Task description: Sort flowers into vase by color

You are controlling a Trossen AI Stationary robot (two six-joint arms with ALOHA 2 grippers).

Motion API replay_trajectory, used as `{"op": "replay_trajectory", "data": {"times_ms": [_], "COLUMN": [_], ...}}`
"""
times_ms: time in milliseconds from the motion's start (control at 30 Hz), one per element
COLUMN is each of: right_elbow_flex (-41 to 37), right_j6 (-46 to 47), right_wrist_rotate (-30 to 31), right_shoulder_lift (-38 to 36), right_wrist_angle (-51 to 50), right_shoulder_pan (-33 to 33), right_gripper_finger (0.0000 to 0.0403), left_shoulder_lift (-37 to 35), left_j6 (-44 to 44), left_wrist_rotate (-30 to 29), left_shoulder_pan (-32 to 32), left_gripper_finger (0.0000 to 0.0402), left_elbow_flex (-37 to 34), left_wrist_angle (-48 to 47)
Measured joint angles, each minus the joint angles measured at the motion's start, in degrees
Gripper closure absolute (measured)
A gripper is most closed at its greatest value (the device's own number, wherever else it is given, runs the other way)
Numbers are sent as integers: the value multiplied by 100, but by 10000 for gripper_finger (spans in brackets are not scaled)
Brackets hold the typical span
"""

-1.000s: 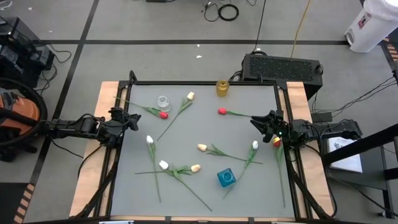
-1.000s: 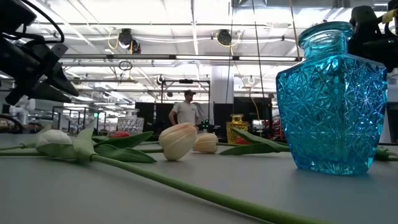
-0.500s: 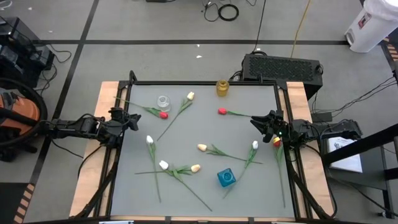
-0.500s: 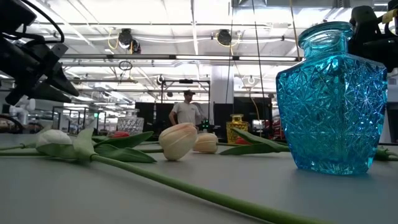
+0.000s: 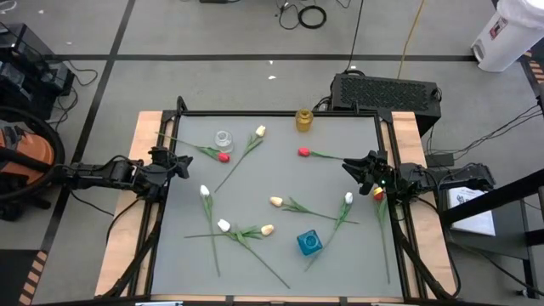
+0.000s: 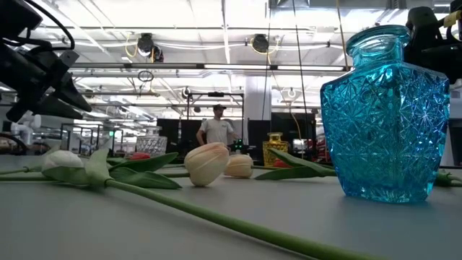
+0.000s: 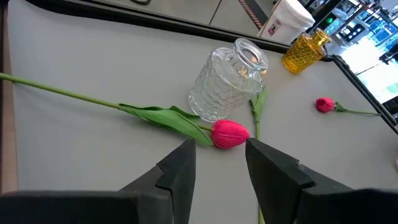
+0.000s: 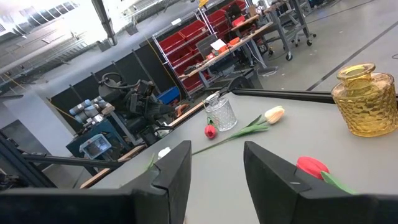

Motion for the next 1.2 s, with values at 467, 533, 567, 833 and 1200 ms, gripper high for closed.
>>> {"op": "replay_trajectory", "data": {"times_ms": [467, 533, 567, 833, 1200], "right_elbow_flex": [-2, 0, -2, 2, 1431], "right_j6": [1151, 1785, 2083, 2881, 2291], "right_wrist_rotate": [0, -2, -13, -778, -958], "right_shoulder_lift": [2, 2, 2, 0, 152], "right_wrist_angle": [484, 630, 676, 1355, -17], "right_shoulder_pan": [-2, -2, -2, -2, 0], "right_gripper_finger": [264, 264, 264, 264, 264], "left_shoulder_lift": [-1, 0, -1, 1, -1], "left_j6": [0, 0, 0, 0, 0], "left_wrist_rotate": [-1, -1, -2, -1, 0], "left_shoulder_pan": [-1, 0, 0, -1, 0], "left_gripper_finger": [254, 254, 254, 254, 254], "left_elbow_flex": [-1, -1, -1, 0, -1], "left_wrist_angle": [0, 0, 2, 0, 1]}}
